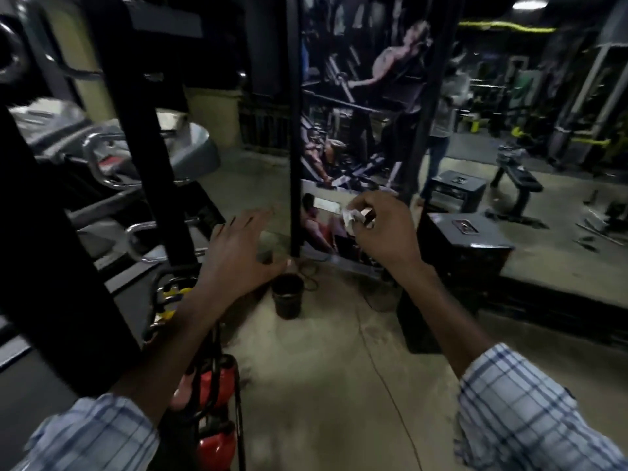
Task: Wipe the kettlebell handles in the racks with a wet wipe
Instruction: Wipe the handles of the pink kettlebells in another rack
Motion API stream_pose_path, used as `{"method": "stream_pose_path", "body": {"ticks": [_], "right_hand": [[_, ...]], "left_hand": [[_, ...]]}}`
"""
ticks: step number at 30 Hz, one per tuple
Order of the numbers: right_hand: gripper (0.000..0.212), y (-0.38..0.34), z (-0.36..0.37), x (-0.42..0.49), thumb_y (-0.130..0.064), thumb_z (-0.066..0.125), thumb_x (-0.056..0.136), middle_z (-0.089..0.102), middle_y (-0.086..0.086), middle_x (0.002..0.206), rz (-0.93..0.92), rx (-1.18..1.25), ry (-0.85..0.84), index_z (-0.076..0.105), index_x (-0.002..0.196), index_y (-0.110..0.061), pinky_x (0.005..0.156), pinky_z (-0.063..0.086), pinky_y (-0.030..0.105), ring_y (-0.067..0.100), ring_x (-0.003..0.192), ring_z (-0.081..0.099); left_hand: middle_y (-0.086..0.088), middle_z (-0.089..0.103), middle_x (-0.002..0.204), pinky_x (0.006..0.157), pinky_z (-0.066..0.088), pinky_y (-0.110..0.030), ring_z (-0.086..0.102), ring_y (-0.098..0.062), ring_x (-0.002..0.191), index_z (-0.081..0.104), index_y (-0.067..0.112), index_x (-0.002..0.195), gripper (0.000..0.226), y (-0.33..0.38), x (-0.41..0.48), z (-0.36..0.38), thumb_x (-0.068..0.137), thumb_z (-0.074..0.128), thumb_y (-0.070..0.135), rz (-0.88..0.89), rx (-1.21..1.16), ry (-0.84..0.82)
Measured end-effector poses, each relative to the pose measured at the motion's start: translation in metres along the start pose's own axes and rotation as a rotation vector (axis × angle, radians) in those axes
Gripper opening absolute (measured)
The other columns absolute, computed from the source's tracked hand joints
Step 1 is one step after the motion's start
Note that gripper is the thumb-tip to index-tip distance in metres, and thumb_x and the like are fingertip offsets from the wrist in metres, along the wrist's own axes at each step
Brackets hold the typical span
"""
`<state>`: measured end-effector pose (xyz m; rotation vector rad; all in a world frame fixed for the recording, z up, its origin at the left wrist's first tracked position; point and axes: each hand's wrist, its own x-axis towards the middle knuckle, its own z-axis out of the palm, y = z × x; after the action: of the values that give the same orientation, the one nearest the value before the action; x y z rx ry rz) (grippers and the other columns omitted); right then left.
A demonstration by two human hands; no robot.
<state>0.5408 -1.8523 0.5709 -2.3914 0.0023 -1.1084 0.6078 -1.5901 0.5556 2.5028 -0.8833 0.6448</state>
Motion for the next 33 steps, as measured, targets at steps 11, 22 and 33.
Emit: {"method": "stream_pose_path", "body": {"ticks": [11, 22, 33], "right_hand": [[0.017, 0.020, 0.225, 0.125, -0.020, 0.066, 0.076, 0.070, -0.005, 0.092, -0.171, 0.245, -0.307, 0.069, 0.093, -0.024, 0.074, 0.056, 0.034, 0.020, 0.079, 0.067], [0.013, -0.025, 0.400, 0.123, -0.016, 0.069, 0.077, 0.071, -0.008, 0.084, -0.353, 0.602, -0.709, 0.071, 0.088, -0.021, 0.070, 0.055, 0.030, 0.009, 0.076, 0.066], [0.015, -0.048, 0.498, 0.037, -0.016, 0.076, 0.075, 0.070, -0.007, 0.076, -0.522, 0.878, -1.284, 0.069, 0.087, -0.022, 0.066, 0.054, 0.026, 0.006, 0.068, 0.066]], "left_hand": [[-0.004, 0.055, 0.136, 0.099, 0.038, -0.044, 0.052, -0.030, 0.125, 0.048, 0.024, 0.145, 0.089, -0.134, 0.036, 0.072, 0.065, 0.070, 0.057, -0.366, 0.124, 0.026], [-0.005, 0.056, 0.136, 0.094, 0.043, -0.038, 0.055, -0.029, 0.118, 0.046, 0.029, 0.147, 0.089, -0.185, -0.033, 0.116, 0.068, 0.068, 0.063, -0.935, 0.171, 0.036], [-0.013, 0.058, 0.130, 0.100, 0.047, -0.041, 0.056, -0.033, 0.118, 0.053, 0.018, 0.141, 0.086, -0.127, -0.100, 0.206, 0.066, 0.083, 0.047, -1.598, 0.249, 0.232]]}}
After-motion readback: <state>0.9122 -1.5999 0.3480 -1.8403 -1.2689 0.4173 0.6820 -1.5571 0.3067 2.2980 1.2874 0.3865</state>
